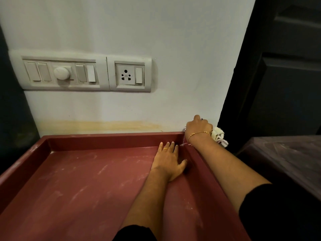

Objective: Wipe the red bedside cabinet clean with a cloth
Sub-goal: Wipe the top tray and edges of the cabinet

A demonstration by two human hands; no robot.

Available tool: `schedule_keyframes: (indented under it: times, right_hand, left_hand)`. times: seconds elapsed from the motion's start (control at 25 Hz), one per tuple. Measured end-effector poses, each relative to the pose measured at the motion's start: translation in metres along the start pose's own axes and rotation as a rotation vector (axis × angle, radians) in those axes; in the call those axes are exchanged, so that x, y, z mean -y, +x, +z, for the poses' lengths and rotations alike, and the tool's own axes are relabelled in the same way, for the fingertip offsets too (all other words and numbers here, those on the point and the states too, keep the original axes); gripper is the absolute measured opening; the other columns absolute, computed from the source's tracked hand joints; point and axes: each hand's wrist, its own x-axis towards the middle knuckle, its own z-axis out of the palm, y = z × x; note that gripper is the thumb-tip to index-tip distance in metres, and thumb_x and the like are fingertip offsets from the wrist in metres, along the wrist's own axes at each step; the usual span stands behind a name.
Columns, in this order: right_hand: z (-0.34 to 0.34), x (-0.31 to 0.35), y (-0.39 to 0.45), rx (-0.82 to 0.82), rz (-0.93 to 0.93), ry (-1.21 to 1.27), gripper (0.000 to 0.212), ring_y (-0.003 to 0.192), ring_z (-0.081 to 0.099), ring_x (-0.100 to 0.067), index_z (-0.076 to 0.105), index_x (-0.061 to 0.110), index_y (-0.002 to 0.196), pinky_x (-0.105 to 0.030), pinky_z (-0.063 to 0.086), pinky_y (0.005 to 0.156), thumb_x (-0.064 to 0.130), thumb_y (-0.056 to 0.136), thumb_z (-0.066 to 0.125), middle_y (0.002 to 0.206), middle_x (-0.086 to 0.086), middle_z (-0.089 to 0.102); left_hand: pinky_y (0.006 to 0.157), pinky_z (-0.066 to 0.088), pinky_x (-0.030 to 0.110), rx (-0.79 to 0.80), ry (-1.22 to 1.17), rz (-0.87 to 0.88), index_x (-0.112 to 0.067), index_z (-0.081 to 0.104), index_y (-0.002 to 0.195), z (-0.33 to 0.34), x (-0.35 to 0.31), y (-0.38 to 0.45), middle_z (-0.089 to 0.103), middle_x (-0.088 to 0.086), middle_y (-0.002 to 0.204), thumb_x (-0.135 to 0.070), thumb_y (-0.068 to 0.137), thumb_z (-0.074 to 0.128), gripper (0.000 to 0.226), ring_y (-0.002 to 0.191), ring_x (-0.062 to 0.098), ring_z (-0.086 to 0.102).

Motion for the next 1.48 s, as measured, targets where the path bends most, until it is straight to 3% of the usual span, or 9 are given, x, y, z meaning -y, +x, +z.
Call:
schedule_keyframes:
  times: [0.12, 0.24, 0.44, 0.56, 0.72, 0.88, 1.12, 1.32, 1.48]
  right_hand:
    - [0.007, 0.011, -0.004, -0.083, -0.029, -0.053, 0.033, 0.118, 0.047, -0.028, 0.057, 0.014, 0.124, -0.036, 0.045, 0.092, 0.015, 0.095, 0.042, 0.130, -0.007, 0.046]
    - [0.006, 0.018, -0.003, -0.060, -0.129, -0.200, 0.031, 0.115, 0.050, -0.028, 0.059, 0.014, 0.120, -0.035, 0.046, 0.091, 0.012, 0.092, 0.046, 0.121, -0.006, 0.058]
    - [-0.010, 0.024, 0.000, -0.018, -0.144, -0.079, 0.029, 0.113, 0.056, -0.032, 0.060, 0.007, 0.115, -0.035, 0.048, 0.088, 0.007, 0.089, 0.049, 0.119, -0.011, 0.061]
    - [-0.015, 0.038, -0.001, 0.011, -0.204, 0.137, 0.027, 0.110, 0.058, -0.033, 0.061, 0.007, 0.113, -0.032, 0.048, 0.085, 0.014, 0.088, 0.052, 0.119, -0.014, 0.061]
    - [-0.011, 0.021, 0.001, 0.127, -0.058, 0.348, 0.034, 0.114, 0.057, -0.030, 0.063, 0.016, 0.120, -0.032, 0.047, 0.091, 0.024, 0.087, 0.053, 0.126, -0.011, 0.061]
    - [-0.007, 0.030, -0.010, 0.106, 0.054, 0.327, 0.033, 0.116, 0.055, -0.031, 0.058, 0.007, 0.120, -0.032, 0.046, 0.092, 0.020, 0.090, 0.050, 0.127, -0.013, 0.058]
    - [-0.007, 0.057, -0.018, 0.146, -0.168, 0.426, 0.043, 0.118, 0.053, -0.031, 0.055, 0.025, 0.128, -0.034, 0.045, 0.093, 0.022, 0.086, 0.052, 0.131, -0.010, 0.057]
    - [-0.008, 0.035, -0.021, 0.154, -0.006, 0.350, 0.041, 0.117, 0.054, -0.030, 0.056, 0.018, 0.127, -0.033, 0.046, 0.092, 0.019, 0.087, 0.050, 0.130, -0.011, 0.056]
    - [-0.013, 0.078, -0.031, 0.112, -0.176, 0.418, 0.042, 0.120, 0.052, -0.030, 0.054, 0.021, 0.129, -0.034, 0.044, 0.096, 0.021, 0.088, 0.050, 0.132, -0.010, 0.056]
  left_hand:
    - [0.120, -0.003, 0.039, -0.105, -0.007, 0.000, -0.006, 0.017, 0.147, -0.006, 0.001, -0.003, 0.015, 0.013, 0.157, -0.048, 0.091, 0.017, 0.070, 0.146, 0.026, 0.007]
    - [0.119, 0.006, 0.039, -0.266, 0.008, -0.039, 0.000, 0.036, 0.138, -0.019, 0.017, -0.008, 0.037, 0.019, 0.146, -0.044, 0.072, 0.002, 0.086, 0.139, 0.030, 0.027]
    - [0.113, 0.028, 0.043, -0.291, 0.182, -0.135, 0.003, 0.049, 0.127, -0.023, 0.069, -0.023, 0.055, 0.020, 0.127, -0.035, 0.073, 0.009, 0.077, 0.121, 0.034, 0.050]
    - [0.108, 0.036, 0.043, -0.287, 0.216, -0.188, 0.005, 0.056, 0.120, -0.025, 0.080, -0.027, 0.062, 0.021, 0.118, -0.032, 0.075, 0.020, 0.069, 0.112, 0.034, 0.058]
    - [0.110, 0.034, 0.039, -0.284, 0.162, -0.145, 0.003, 0.051, 0.124, -0.031, 0.082, -0.027, 0.058, 0.019, 0.122, -0.033, 0.074, 0.015, 0.071, 0.114, 0.032, 0.054]
    - [0.085, 0.050, 0.034, -0.280, 0.139, -0.157, 0.001, 0.063, 0.103, -0.035, 0.082, -0.030, 0.066, 0.015, 0.101, -0.033, 0.073, 0.019, 0.063, 0.090, 0.029, 0.062]
    - [0.095, 0.039, 0.031, -0.242, 0.129, -0.124, -0.006, 0.044, 0.130, -0.044, 0.087, -0.030, 0.050, 0.009, 0.131, -0.033, 0.088, 0.029, 0.052, 0.116, 0.025, 0.048]
    - [0.095, 0.040, 0.031, -0.240, 0.103, -0.116, -0.007, 0.043, 0.131, -0.044, 0.088, -0.033, 0.048, 0.008, 0.134, -0.029, 0.090, 0.037, 0.047, 0.118, 0.024, 0.048]
    - [0.093, 0.040, 0.032, -0.218, 0.106, -0.125, -0.007, 0.048, 0.125, -0.045, 0.090, -0.032, 0.050, 0.008, 0.131, -0.030, 0.089, 0.038, 0.043, 0.115, 0.024, 0.050]
